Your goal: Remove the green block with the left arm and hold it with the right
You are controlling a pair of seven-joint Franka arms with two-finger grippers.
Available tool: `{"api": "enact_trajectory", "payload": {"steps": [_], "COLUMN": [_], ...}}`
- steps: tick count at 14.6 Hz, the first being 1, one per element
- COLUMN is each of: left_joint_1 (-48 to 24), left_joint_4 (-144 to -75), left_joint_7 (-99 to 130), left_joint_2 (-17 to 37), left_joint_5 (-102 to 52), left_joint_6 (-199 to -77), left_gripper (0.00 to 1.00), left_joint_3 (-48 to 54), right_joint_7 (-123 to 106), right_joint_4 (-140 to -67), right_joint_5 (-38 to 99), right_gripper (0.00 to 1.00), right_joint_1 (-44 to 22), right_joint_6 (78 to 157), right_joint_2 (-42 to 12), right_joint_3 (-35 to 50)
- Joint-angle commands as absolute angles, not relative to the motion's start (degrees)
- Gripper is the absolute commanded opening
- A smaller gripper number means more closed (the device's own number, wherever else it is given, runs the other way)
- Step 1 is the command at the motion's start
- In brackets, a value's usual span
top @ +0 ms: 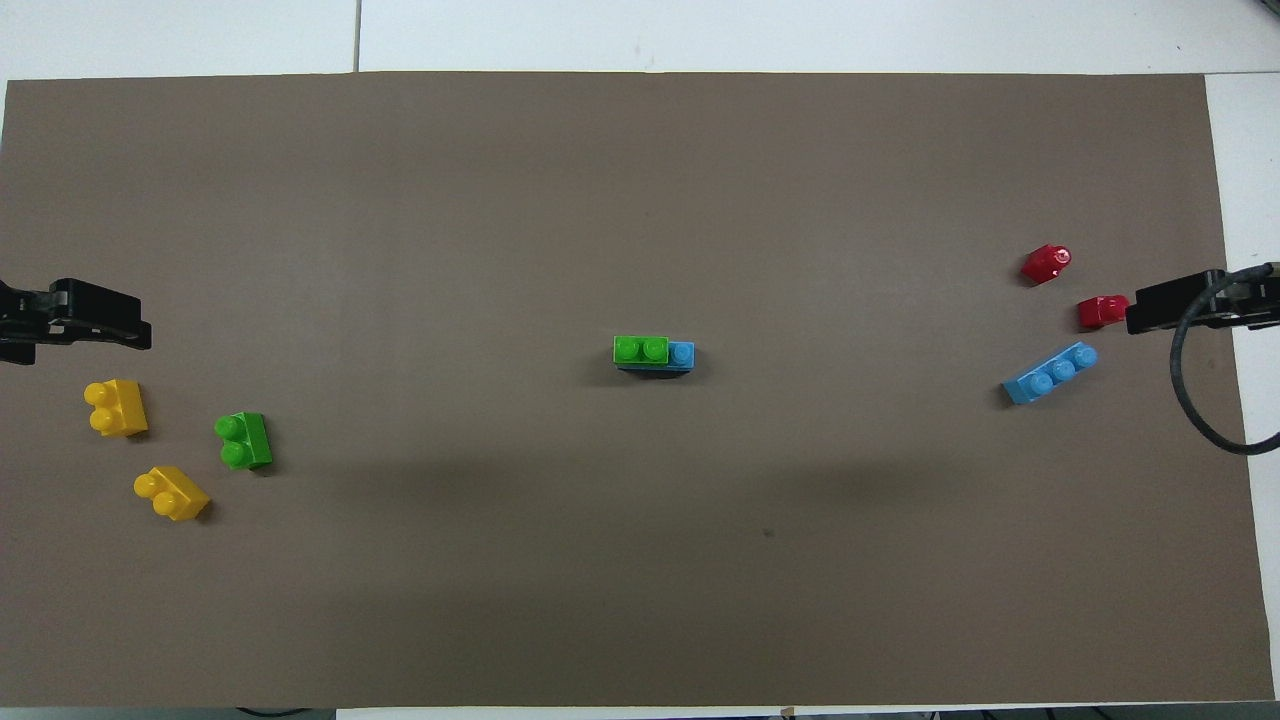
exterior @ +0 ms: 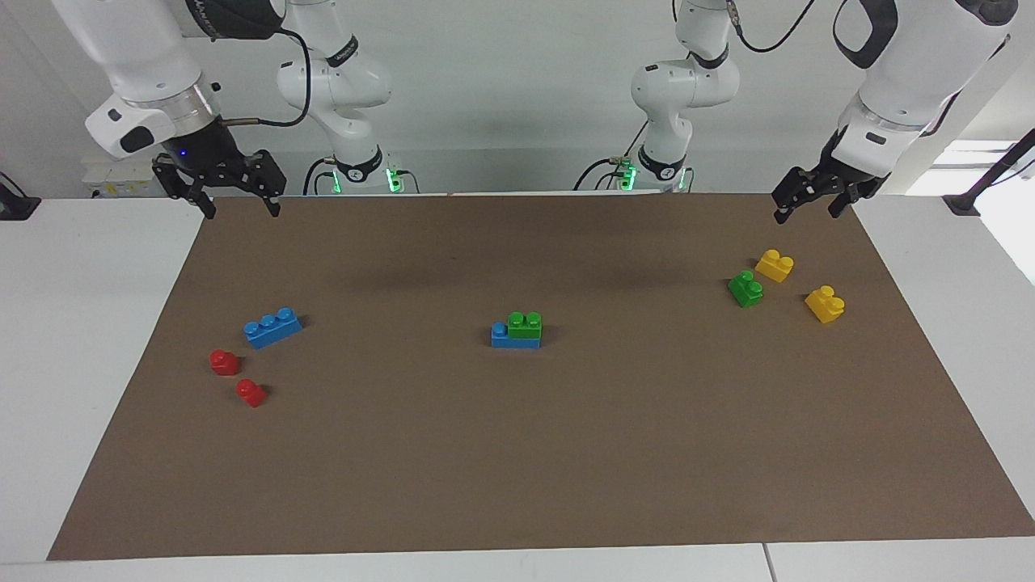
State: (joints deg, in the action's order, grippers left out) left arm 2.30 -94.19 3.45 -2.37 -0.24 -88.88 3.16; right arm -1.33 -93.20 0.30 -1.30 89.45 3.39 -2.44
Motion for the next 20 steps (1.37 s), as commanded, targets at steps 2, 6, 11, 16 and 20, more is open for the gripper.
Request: {"api": "enact_trajectory", "payload": {"steps": [2, 6, 11, 16, 20], "left_joint_1": [2.1, 2.5, 2.4, 1.9, 1.6], "left_joint_4": [-95.7, -95.7, -95.8, -95.8, -95.8], "left_joint_7": [3.3, 3.5, 3.5, 3.7, 4.1], "left_joint_2": [-4.0, -4.0, -4.0, -4.0, -4.0], "left_joint_5": [0.7, 0.7, 0.7, 0.7, 0.7], "left_joint_6": [-88.7, -88.8, -88.9, -88.8, -88.9], "left_gripper": [1.00, 1.00, 1.00, 1.00, 1.00], "left_joint_3": [3.2, 3.2, 3.1, 3.2, 3.3], "right_joint_7": [-0.4, -0.4, -0.7, 0.9, 17.9], "right_joint_4": [-92.8, -92.8, -92.9, -93.1, -94.0], "right_joint_5": [0.1, 0.1, 0.1, 0.4, 0.5], "right_gripper": [1.00, 1.00, 1.00, 1.00, 0.95], "right_joint_1": [-0.6, -0.6, -0.6, -0.3, -0.9], "right_joint_6": [88.4, 88.6, 88.4, 92.4, 93.2], "right_joint_2": [3.3, 3.3, 3.3, 3.1, 3.2], "right_joint_3": [-2.0, -2.0, -2.0, -2.2, -2.2]}}
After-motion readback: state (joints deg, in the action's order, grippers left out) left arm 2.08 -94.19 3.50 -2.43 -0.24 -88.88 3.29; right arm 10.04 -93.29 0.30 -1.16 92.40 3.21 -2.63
